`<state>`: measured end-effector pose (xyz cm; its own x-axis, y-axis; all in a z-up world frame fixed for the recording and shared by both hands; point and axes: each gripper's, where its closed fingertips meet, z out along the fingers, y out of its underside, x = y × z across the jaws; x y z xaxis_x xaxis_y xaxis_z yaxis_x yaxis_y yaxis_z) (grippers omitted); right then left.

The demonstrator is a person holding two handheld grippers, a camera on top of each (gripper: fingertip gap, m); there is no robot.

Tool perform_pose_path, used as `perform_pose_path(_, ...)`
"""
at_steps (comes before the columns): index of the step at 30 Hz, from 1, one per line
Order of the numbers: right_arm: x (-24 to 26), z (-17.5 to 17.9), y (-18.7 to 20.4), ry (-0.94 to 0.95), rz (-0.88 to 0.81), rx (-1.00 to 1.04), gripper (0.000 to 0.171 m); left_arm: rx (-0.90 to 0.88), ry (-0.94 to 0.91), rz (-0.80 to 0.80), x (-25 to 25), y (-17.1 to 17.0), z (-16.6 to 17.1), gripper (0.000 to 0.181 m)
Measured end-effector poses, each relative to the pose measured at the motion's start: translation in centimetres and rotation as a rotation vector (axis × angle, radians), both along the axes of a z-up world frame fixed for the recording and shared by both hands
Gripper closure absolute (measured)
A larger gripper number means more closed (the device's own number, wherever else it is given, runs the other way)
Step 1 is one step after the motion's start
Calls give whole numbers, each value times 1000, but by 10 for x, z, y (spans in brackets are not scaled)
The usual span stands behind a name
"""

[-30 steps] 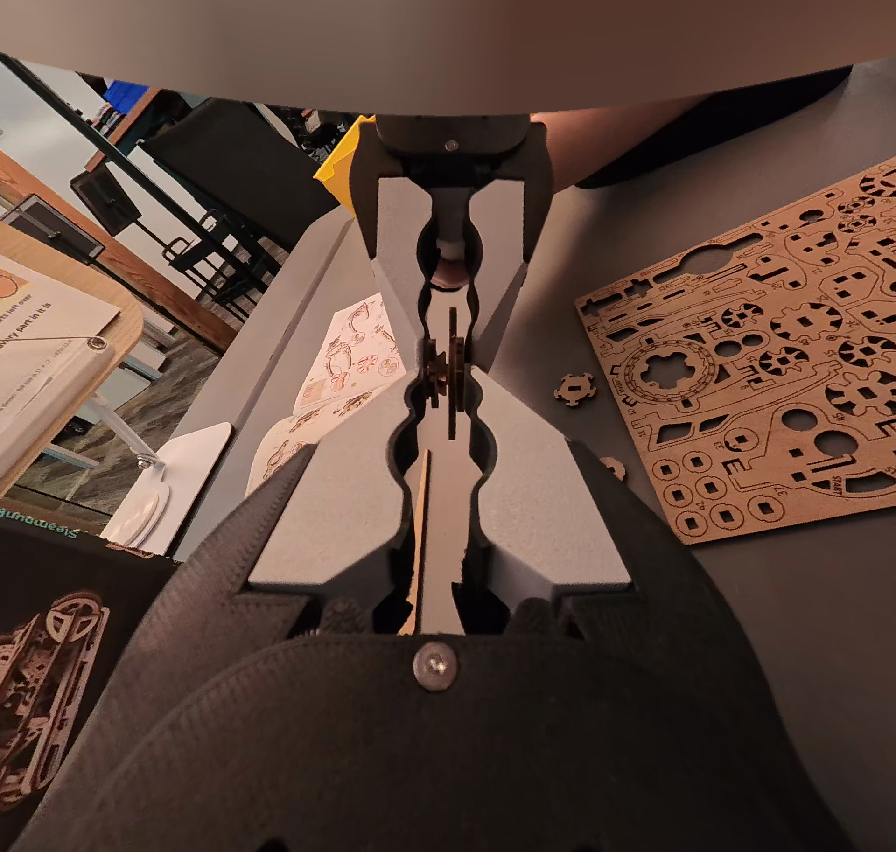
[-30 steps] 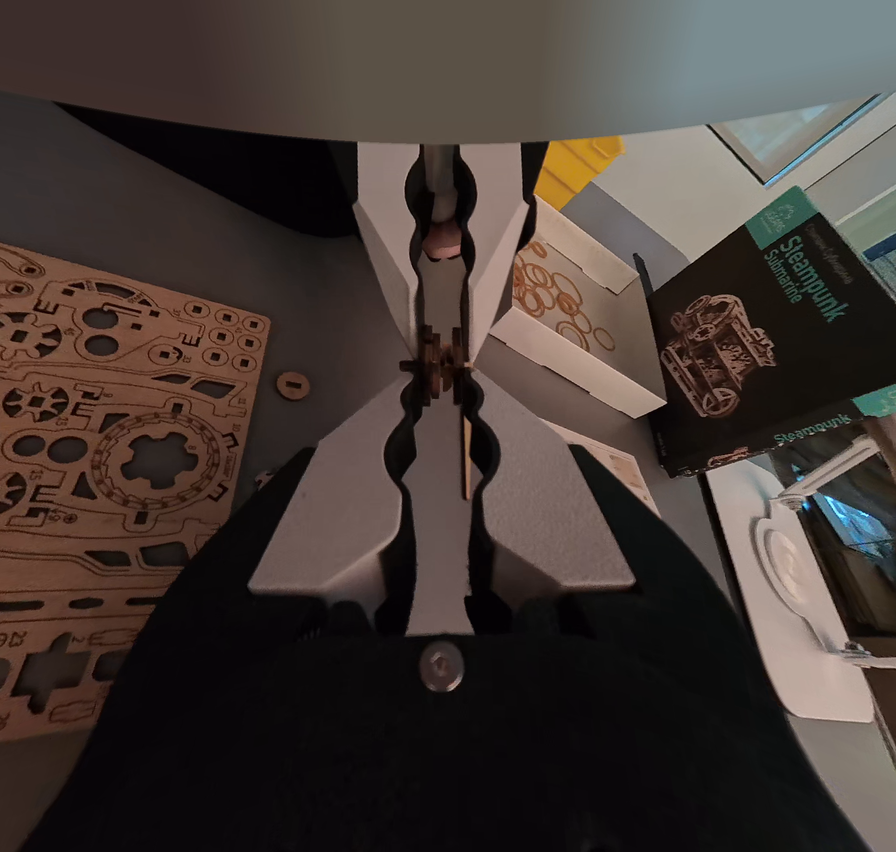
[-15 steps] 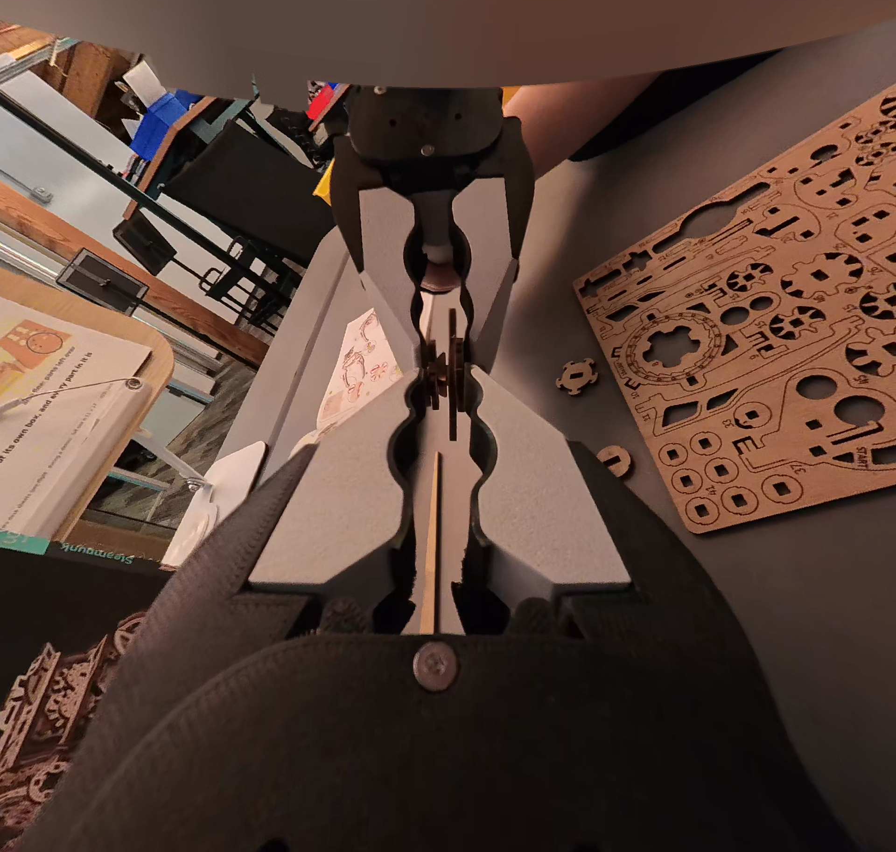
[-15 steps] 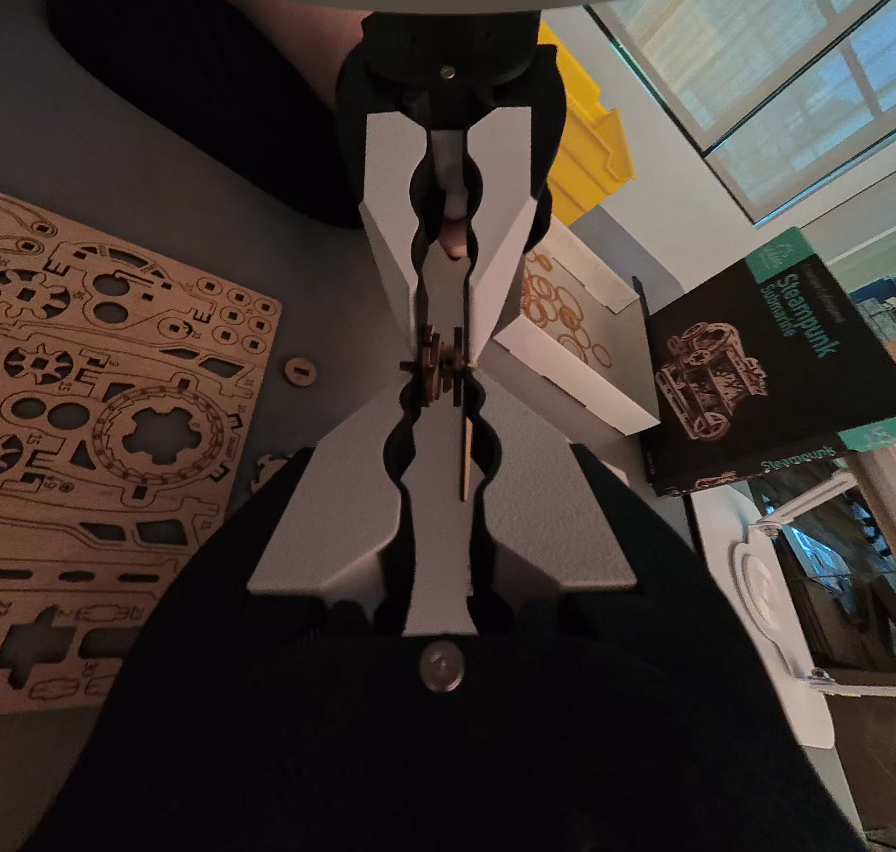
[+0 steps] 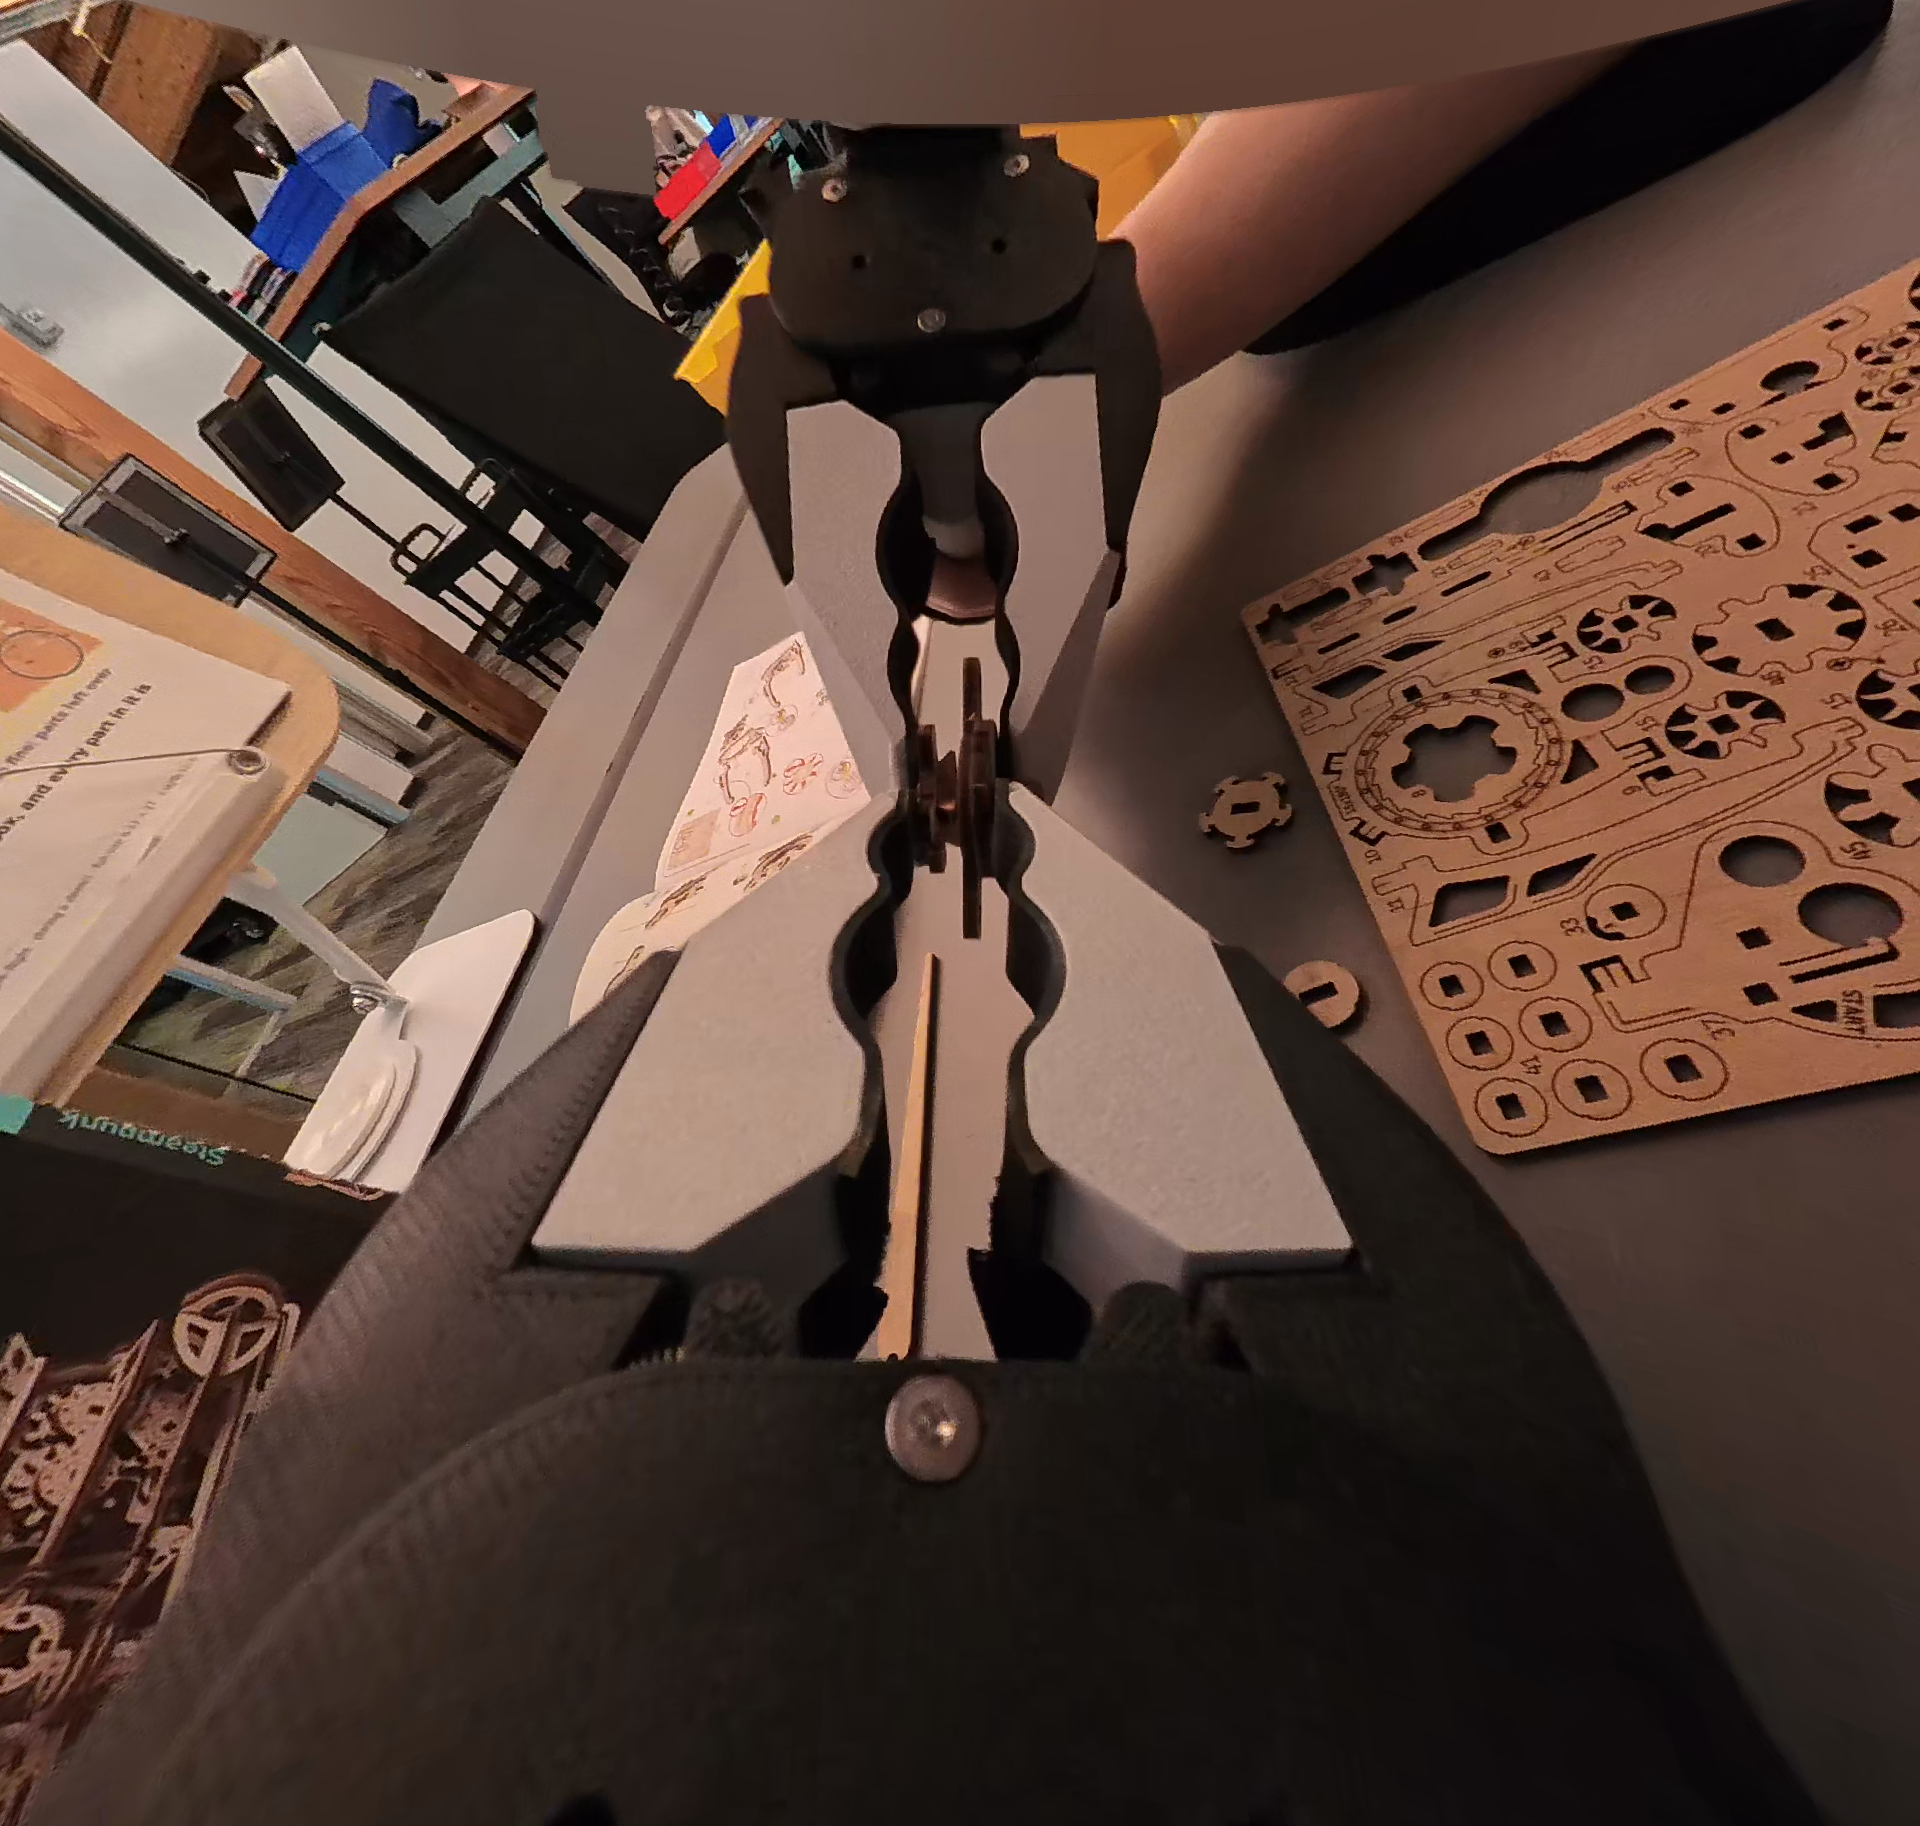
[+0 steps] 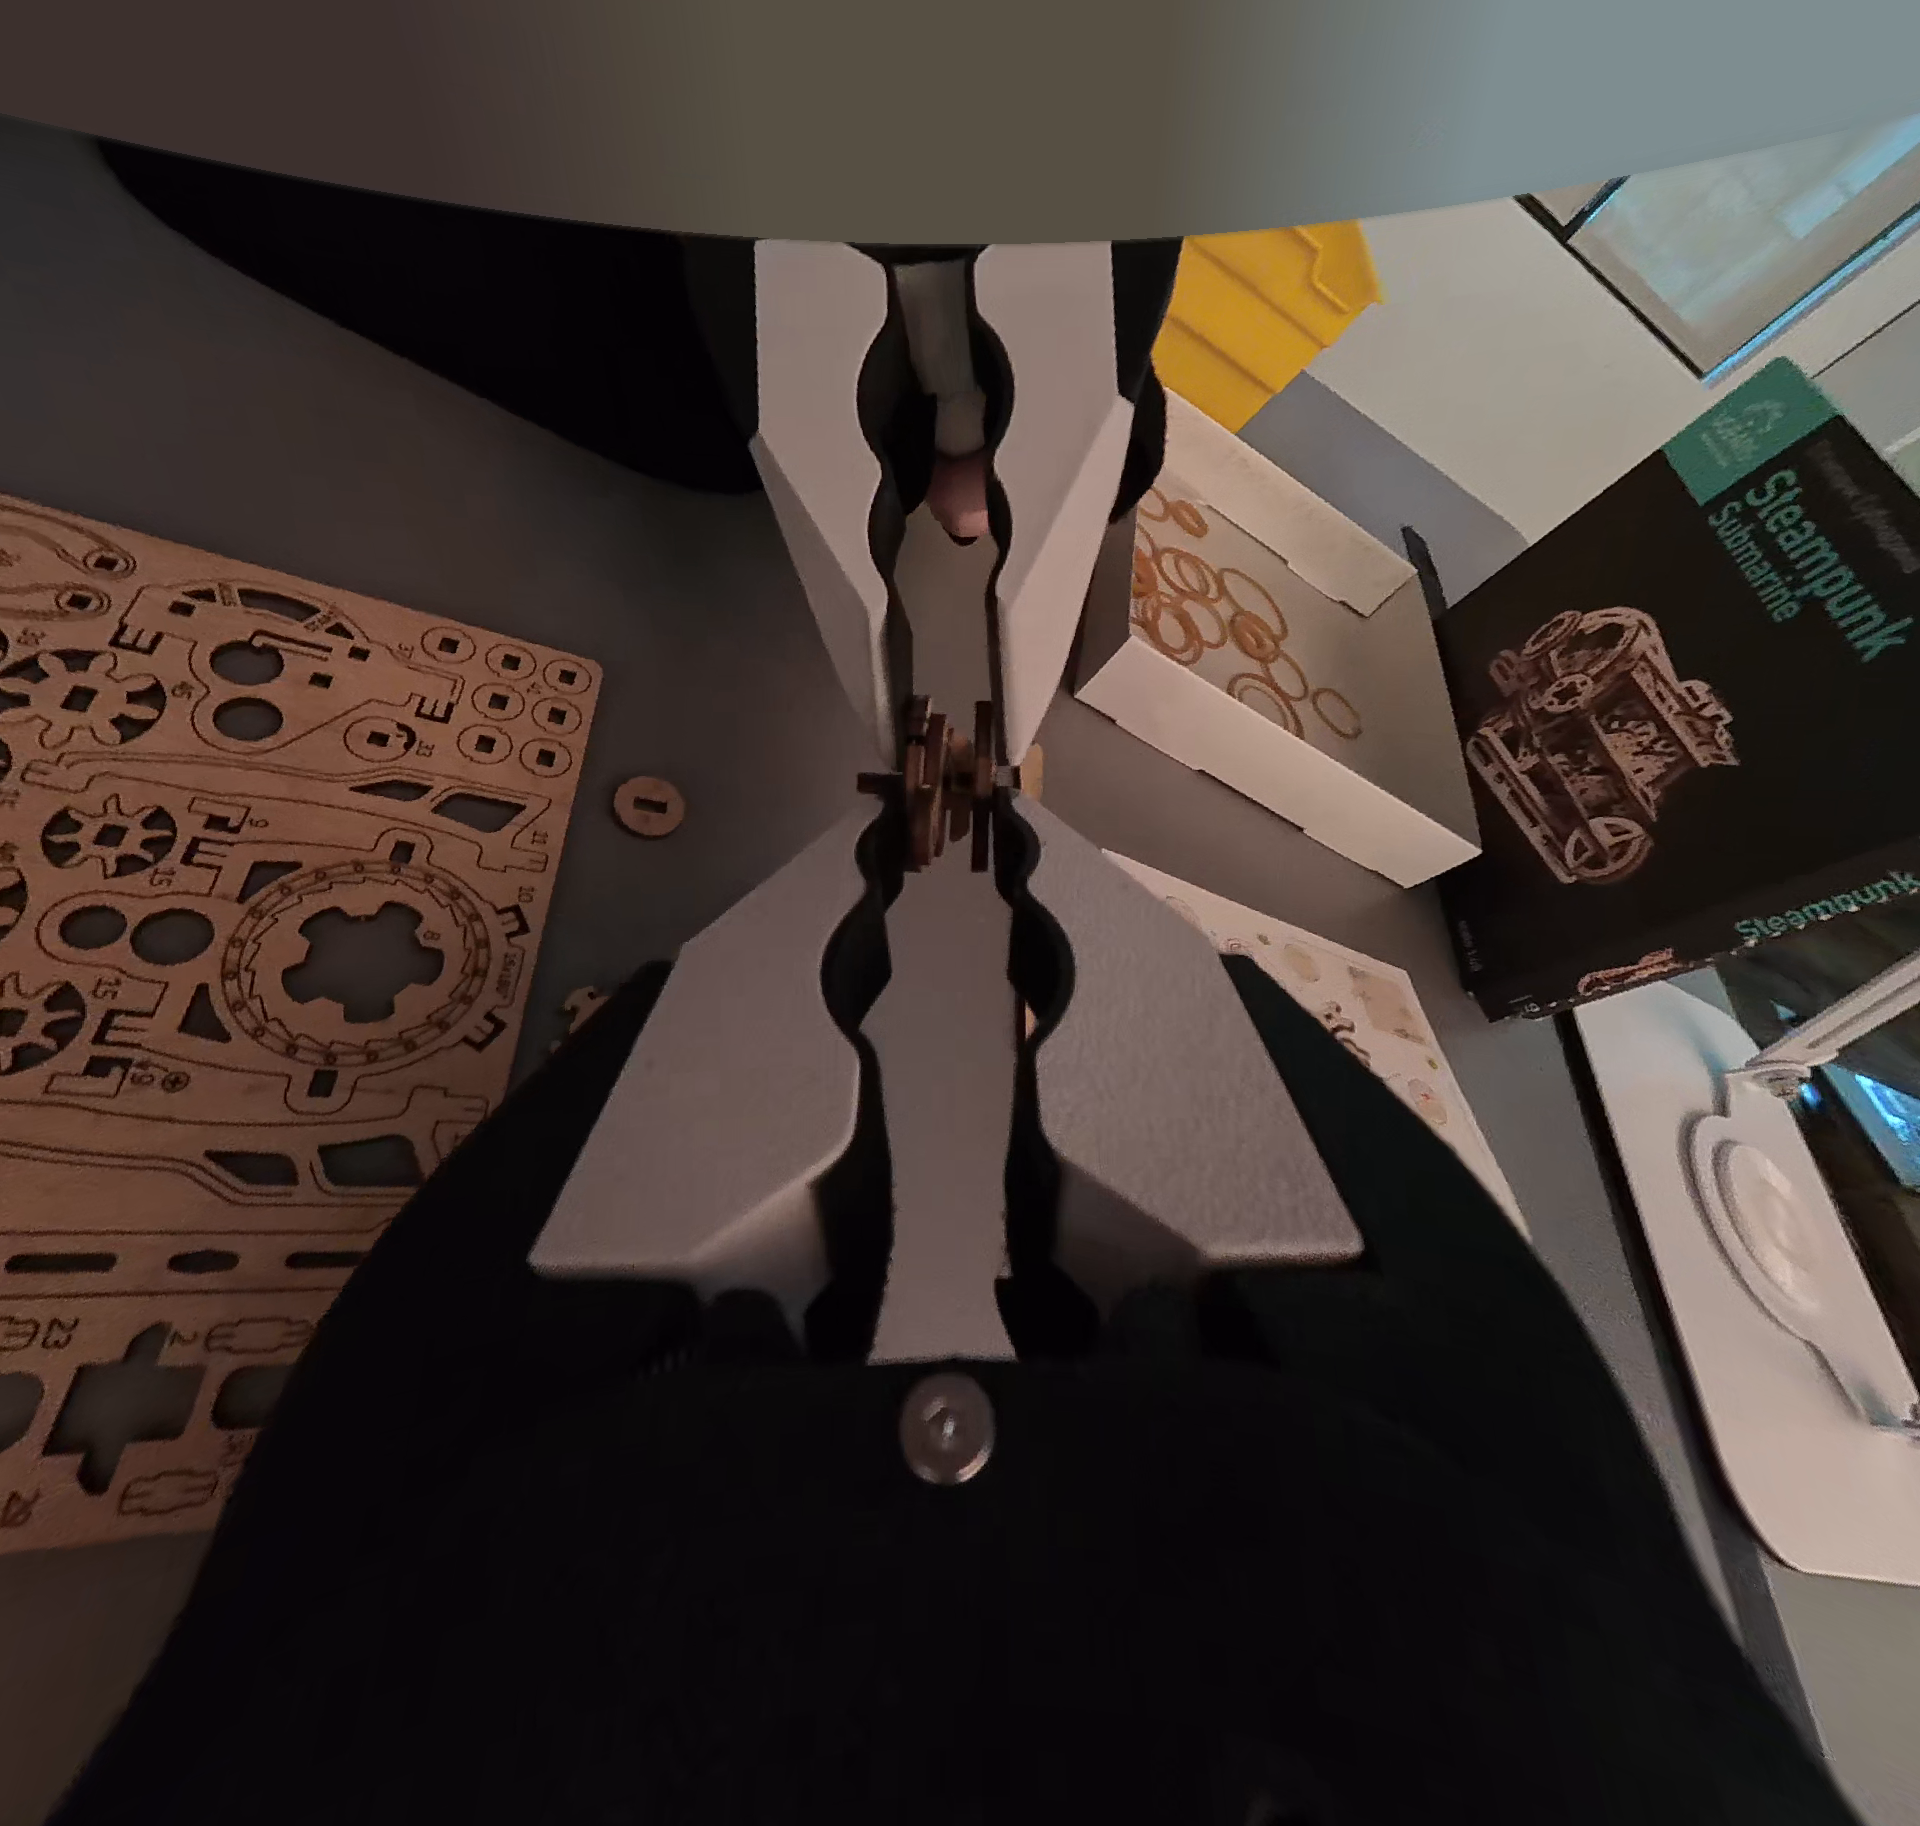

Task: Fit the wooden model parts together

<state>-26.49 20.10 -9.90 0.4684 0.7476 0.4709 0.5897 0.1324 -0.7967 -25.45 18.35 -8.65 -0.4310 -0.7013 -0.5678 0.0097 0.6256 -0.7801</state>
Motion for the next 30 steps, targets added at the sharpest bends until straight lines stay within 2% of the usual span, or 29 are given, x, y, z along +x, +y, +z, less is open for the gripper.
perform_pose_path(8, 1, -1, 0, -34, 5, 41, 156, 1, 12, -3, 0, 0, -1, 169)
perform_pose_path(15, 2, -5, 2, 28, -7, -46, 155, -41, 47, 7, 1, 3, -4, 169)
perform_pose_path(18, 9, -8, 4, 73, -24, -130, 148, -73, 73, 48, 4, 11, -5, 169)
perform_pose_path(20, 19, -6, 7, 61, -45, -115, 144, -83, 64, 96, 7, 21, -3, 170)
perform_pose_path(24, 28, 15, 6, 102, -44, -38, 153, -89, 70, 129, 9, 29, -4, 170)
perform_pose_path(26, 28, 16, 6, 86, -50, -23, 156, -76, 64, 129, 9, 28, -4, 170)
perform_pose_path(28, 23, 14, 2, 66, -23, -15, 168, -57, 69, 124, 9, 26, -6, 170)
perform_pose_path(30, 21, 12, 2, 44, -25, -12, 169, -38, 69, 118, 9, 24, -7, 170)
